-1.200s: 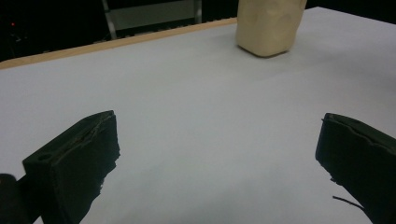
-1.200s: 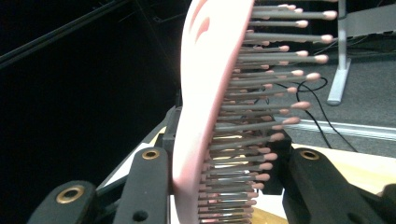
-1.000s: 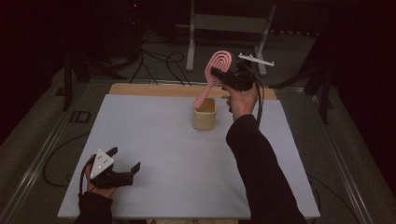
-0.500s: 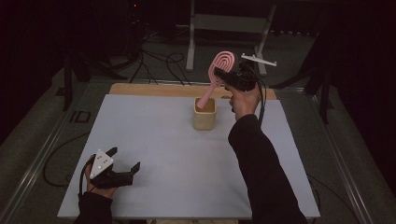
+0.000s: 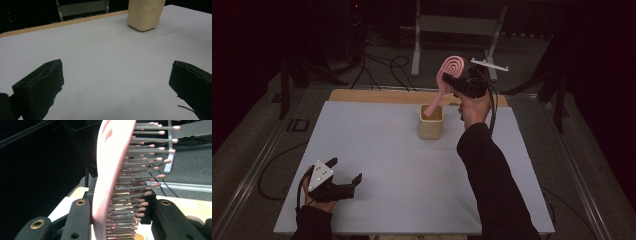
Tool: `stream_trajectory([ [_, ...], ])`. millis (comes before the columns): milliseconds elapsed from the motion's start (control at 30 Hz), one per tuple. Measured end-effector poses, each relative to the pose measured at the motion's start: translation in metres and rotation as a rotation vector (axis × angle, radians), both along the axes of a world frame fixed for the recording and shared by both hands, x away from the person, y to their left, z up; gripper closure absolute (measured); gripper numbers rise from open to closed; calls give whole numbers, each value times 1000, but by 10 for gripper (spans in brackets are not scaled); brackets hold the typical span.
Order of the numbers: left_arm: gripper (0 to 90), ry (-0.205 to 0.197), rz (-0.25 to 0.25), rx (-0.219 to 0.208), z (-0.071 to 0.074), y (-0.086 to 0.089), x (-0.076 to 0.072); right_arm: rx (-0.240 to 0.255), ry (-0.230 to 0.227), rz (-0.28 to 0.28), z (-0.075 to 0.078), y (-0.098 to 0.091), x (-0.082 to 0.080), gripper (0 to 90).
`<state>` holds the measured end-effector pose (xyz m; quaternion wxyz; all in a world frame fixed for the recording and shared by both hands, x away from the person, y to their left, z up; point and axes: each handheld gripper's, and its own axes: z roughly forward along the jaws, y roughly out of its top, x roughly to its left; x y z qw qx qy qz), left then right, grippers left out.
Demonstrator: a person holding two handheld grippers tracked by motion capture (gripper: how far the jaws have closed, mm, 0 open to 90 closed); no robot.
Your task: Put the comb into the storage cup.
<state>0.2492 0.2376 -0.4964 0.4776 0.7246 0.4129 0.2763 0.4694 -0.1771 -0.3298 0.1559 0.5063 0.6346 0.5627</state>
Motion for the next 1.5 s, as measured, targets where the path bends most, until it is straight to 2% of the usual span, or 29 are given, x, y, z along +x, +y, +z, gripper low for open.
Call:
stream_trajectory([
  [533, 2, 0, 0, -1, 0, 0, 0, 0, 25, -19, -9, -2, 3, 637],
  [1500, 2, -3, 0, -3, 0, 0, 0, -17, 58, -18, -27, 5, 5, 637],
])
